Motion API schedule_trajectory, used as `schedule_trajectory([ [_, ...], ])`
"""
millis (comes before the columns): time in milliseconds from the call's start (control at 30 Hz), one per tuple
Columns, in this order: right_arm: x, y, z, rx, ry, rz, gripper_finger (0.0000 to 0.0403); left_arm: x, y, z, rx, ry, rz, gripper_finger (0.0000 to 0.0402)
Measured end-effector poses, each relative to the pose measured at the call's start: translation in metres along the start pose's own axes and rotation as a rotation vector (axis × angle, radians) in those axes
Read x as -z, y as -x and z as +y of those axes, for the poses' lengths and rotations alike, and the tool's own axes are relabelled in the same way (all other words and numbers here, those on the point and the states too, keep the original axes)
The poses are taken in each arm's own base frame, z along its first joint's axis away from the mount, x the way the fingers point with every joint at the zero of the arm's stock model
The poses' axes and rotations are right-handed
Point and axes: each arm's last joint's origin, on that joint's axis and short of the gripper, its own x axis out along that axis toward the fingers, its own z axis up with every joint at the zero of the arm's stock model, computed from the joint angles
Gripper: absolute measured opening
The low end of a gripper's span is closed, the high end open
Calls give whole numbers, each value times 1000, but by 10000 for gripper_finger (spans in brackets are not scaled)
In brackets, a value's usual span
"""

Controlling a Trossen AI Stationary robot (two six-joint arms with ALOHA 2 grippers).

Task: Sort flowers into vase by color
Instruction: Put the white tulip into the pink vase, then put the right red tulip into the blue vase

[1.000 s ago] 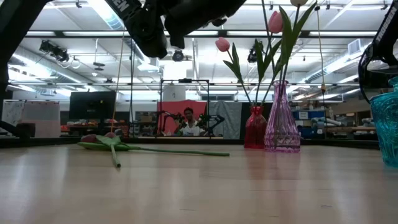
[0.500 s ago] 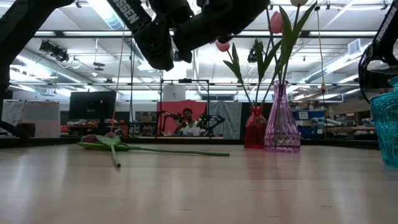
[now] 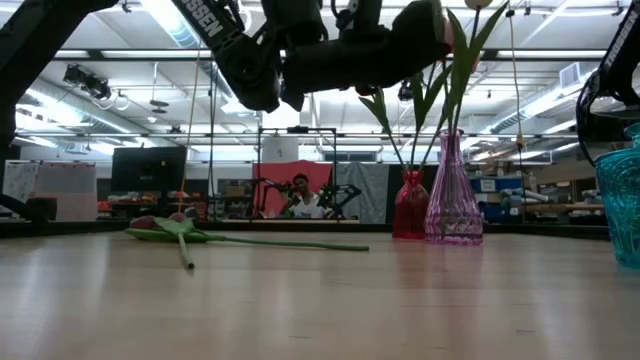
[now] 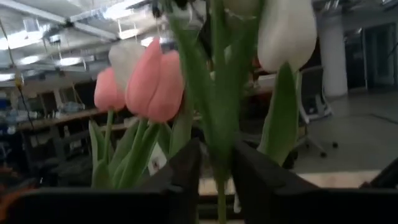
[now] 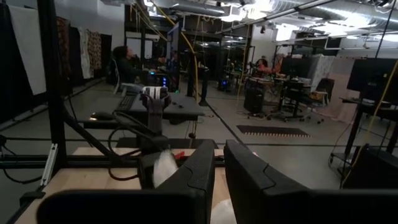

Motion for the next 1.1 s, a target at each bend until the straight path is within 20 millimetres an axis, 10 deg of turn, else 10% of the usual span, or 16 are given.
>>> schedule_trajectory([
  [233, 0, 0, 0, 6, -8, 7, 50, -8, 1, 2, 18, -32, 153, 187],
  [767, 1, 0, 0, 16, -6, 20, 50, -73, 39, 0, 147, -15, 602, 197],
  [1100, 8, 0, 8, -11, 48, 11, 50, -44, 92, -49, -148, 410, 1089, 189],
])
